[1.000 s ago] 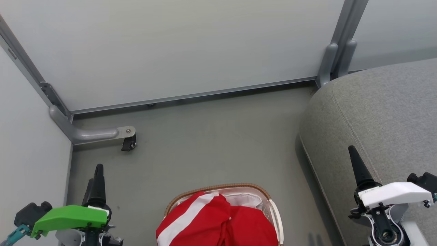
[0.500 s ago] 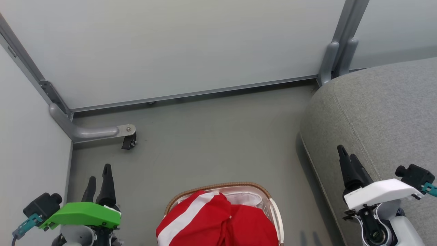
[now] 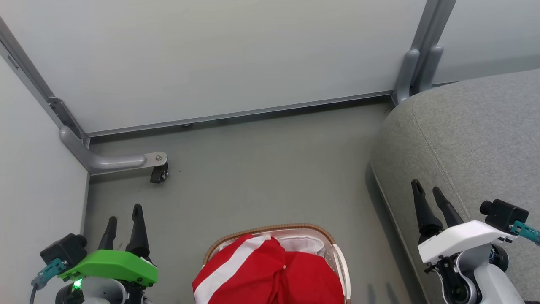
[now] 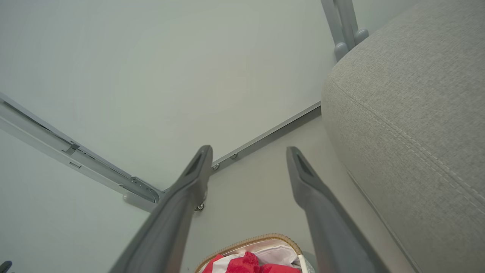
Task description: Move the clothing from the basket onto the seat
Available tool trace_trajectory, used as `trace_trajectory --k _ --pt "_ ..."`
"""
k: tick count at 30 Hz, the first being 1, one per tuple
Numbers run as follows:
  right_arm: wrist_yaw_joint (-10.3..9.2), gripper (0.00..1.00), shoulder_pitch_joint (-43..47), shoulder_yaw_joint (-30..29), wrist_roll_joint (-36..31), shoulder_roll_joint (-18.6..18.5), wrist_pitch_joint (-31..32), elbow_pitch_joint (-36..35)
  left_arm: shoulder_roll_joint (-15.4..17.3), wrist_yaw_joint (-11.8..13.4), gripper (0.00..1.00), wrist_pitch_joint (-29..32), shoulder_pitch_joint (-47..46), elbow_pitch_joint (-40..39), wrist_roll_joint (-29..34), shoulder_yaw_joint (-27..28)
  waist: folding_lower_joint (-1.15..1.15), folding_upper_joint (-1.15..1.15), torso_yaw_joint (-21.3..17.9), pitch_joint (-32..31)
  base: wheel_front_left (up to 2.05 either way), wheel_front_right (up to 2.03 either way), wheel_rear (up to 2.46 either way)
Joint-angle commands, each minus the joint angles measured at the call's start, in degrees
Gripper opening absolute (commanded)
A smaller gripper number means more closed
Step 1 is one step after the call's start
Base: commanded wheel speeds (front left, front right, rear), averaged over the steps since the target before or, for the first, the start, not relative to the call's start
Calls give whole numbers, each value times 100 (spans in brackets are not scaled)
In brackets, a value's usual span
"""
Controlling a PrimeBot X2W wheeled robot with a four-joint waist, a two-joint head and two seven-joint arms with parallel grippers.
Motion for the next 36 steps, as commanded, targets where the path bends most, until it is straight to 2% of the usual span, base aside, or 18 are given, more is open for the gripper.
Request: trace_trajectory --k 1,26,36 --pt "2 100 -148 29 -208 -59 -72 -24 81 33 100 -67 -92 -49 219 -21 0 0 -1 6 0 0 0" --pt "3 100 -107 103 -1866 -26 -455 128 74 138 100 -447 65 -5 1733 -162 0 0 -47 23 0 0 0" --pt "2 100 -25 123 -2417 -18 -586 185 1 61 100 -581 156 39 2240 -117 0 0 -51 11 0 0 0"
